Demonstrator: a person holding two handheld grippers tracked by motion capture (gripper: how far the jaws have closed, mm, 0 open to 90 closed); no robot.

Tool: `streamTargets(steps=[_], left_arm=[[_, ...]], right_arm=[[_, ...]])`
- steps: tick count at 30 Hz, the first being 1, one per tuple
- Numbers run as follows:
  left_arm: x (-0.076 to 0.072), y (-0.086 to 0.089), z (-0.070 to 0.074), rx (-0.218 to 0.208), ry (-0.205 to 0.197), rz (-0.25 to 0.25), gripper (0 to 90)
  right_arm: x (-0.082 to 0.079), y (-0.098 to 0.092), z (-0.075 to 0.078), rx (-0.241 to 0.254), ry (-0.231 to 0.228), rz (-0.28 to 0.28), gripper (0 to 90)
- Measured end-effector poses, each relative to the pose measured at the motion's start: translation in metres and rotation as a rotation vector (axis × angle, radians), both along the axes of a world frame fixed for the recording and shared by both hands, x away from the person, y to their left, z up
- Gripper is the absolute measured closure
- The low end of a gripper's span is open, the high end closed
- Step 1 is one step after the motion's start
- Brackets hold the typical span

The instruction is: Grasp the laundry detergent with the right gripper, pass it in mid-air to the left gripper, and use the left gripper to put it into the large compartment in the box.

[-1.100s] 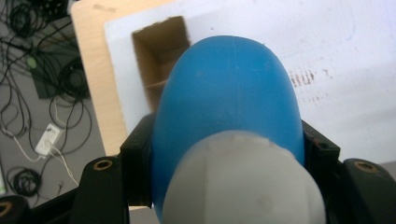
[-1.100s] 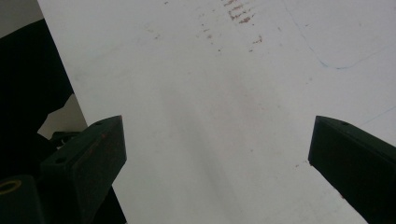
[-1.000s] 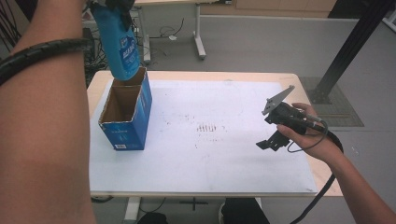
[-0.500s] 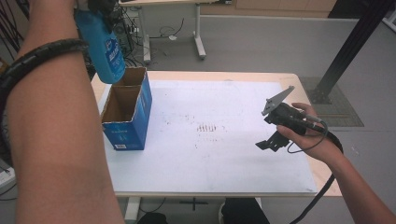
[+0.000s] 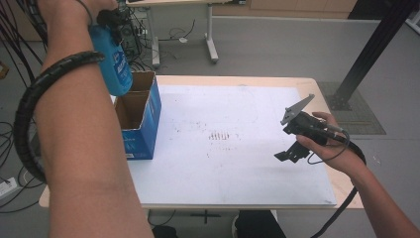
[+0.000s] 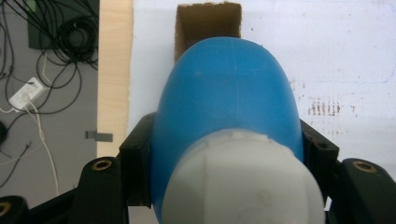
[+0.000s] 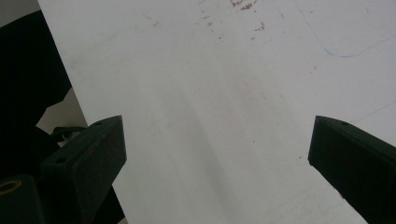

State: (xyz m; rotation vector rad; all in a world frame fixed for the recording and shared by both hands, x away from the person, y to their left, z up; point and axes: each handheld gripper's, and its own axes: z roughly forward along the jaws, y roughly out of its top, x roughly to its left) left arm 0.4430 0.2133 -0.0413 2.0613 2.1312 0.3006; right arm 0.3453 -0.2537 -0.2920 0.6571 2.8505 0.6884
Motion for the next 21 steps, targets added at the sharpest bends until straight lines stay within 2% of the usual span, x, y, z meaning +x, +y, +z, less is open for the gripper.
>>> streamTargets(steps=[13, 21], left_arm=[[0.005, 0.006, -0.023, -0.014, 0.012, 0.009, 37.6], [0.009, 0.009, -0.048, -0.015, 0.033, 0.014, 37.7]], right_arm=[[0.001, -0.003, -0.009, -0.01, 0.019, -0.002, 4.2], [0.001, -0.005, -0.011, -0.013, 0.019, -0.002, 4.2]])
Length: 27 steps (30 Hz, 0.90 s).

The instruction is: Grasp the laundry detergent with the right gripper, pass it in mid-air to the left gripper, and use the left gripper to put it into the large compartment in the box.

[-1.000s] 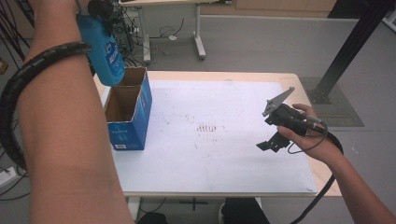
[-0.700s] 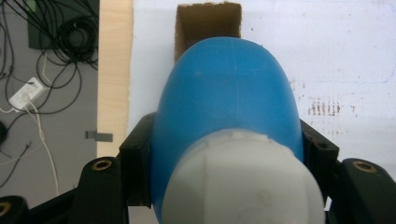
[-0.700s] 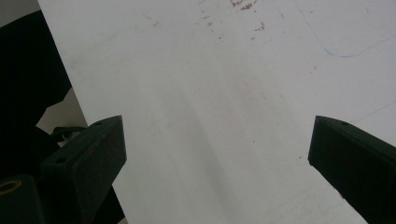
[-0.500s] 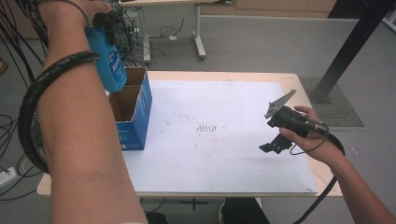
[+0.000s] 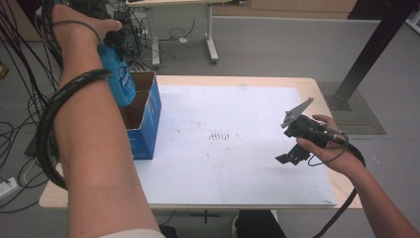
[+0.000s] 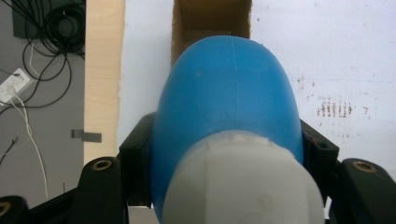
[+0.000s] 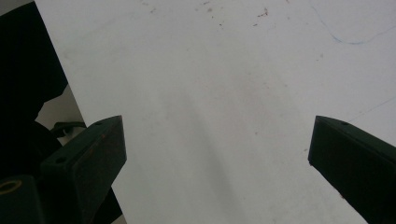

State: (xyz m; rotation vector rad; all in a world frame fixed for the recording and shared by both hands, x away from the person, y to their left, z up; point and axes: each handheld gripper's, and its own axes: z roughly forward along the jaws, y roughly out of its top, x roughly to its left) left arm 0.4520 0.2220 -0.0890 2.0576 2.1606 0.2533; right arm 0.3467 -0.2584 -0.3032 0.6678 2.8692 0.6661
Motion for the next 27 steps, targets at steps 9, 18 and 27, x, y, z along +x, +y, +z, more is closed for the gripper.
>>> streamTargets(steps=[9, 18, 27], left_arm=[[0.002, 0.003, -0.028, -0.014, 0.011, 0.007, 37.6], [0.002, 0.01, -0.057, -0.026, 0.013, 0.015, 37.7], [0.002, 0.009, -0.092, 0.002, 0.041, 0.0, 37.6]], right_arm=[[0.0, -0.001, -0.002, -0.005, -0.001, -0.002, 4.2], [0.002, 0.001, -0.003, -0.011, 0.002, 0.0, 4.3], [0.002, 0.004, -0.004, -0.02, 0.0, -0.001, 4.4]])
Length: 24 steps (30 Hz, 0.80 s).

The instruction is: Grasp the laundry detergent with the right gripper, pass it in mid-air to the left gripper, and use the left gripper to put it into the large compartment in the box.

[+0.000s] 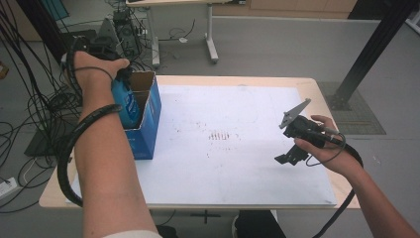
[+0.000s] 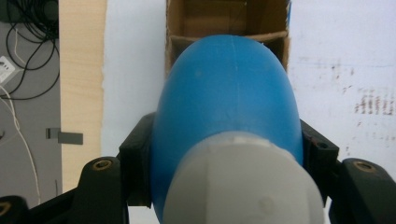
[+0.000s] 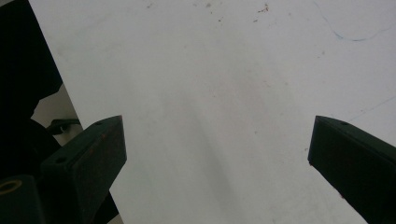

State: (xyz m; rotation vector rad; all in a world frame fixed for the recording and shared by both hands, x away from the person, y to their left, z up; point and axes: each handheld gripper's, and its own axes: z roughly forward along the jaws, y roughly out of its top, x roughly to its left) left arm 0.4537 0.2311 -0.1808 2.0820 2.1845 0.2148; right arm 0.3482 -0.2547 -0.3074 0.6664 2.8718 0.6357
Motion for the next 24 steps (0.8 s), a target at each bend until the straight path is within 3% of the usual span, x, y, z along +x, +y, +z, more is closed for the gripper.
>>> streamTargets(steps=[15, 24], left_arm=[[-0.001, -0.009, -0.055, -0.016, 0.021, -0.02, 37.7], [-0.001, -0.01, -0.069, -0.009, 0.02, -0.019, 37.7]], right_arm=[[-0.001, 0.001, -0.004, -0.011, 0.001, -0.003, 4.4], [-0.001, -0.001, -0.008, -0.012, 0.005, -0.003, 4.3]])
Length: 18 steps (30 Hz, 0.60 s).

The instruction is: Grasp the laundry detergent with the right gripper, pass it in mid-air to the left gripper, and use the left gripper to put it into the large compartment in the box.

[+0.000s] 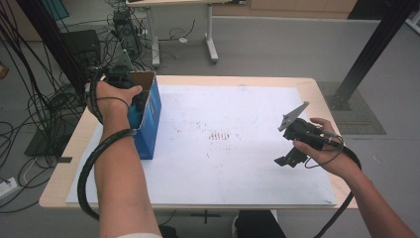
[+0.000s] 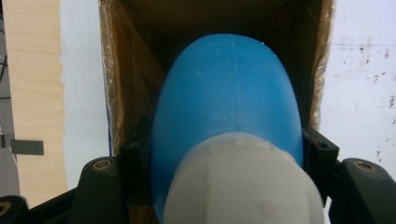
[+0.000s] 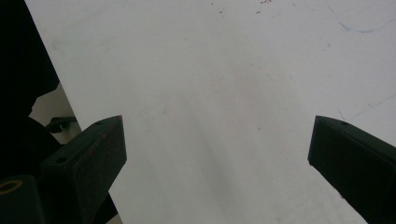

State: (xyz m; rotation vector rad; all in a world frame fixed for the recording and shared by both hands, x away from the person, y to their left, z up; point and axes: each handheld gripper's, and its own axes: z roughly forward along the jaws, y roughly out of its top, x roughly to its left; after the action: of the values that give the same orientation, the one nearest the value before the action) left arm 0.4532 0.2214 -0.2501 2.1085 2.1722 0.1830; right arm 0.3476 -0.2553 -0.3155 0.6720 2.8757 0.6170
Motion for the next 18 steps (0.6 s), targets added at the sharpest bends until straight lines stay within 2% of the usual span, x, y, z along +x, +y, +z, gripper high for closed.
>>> streamTargets(steps=[18], left_arm=[[0.0, 0.0, -0.023, 0.015, 0.013, -0.017, 37.6]], right_arm=[[0.0, 0.002, -0.003, -0.007, 0.009, 0.0, 4.4]])
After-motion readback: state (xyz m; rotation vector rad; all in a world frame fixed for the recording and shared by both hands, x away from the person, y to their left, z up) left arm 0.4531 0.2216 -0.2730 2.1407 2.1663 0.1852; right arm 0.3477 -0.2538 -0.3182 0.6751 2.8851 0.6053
